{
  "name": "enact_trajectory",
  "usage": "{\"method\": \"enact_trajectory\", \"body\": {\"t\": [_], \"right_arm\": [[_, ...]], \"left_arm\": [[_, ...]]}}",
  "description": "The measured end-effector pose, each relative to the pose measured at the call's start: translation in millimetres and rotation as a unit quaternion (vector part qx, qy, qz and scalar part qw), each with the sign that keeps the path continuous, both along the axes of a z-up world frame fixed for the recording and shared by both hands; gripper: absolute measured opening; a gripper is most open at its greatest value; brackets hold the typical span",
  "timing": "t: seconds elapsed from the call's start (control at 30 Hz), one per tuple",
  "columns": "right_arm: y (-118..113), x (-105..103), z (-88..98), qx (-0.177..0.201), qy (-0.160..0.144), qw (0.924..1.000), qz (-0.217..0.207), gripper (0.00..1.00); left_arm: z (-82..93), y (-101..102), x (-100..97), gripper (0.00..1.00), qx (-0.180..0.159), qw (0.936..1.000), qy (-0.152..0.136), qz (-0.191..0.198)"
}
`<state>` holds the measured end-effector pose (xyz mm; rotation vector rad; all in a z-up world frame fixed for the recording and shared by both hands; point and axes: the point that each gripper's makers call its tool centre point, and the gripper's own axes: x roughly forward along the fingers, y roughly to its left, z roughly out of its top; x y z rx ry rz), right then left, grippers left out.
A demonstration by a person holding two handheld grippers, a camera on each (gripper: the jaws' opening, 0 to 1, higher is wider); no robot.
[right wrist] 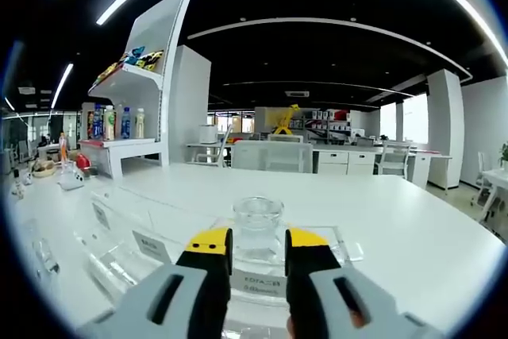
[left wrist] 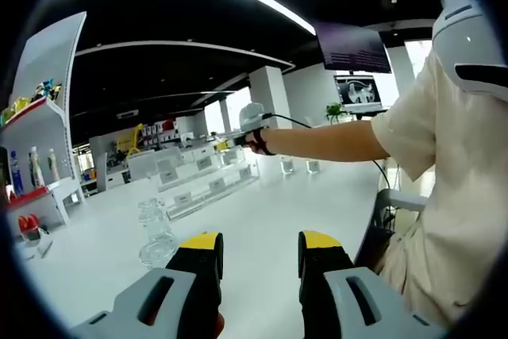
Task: Identify the label on the chemical reagent bottle, grasp the chemical reagent bottle, and place it in the designated position on the reagent rack
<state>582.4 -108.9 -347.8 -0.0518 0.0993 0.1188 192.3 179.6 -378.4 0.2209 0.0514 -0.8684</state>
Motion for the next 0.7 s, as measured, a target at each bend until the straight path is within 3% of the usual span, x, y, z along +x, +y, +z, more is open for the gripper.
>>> {"method": "enact_trajectory", "body": {"t": [0.7], "right_arm": [[10.9,-49.3,25.0,0.009,-0.020,0.9995,0.025,0.33]], "left_arm": [[8.2,-6.9,-3.0,0.39,-0.008,0.9999,-0.010,0.005]]}}
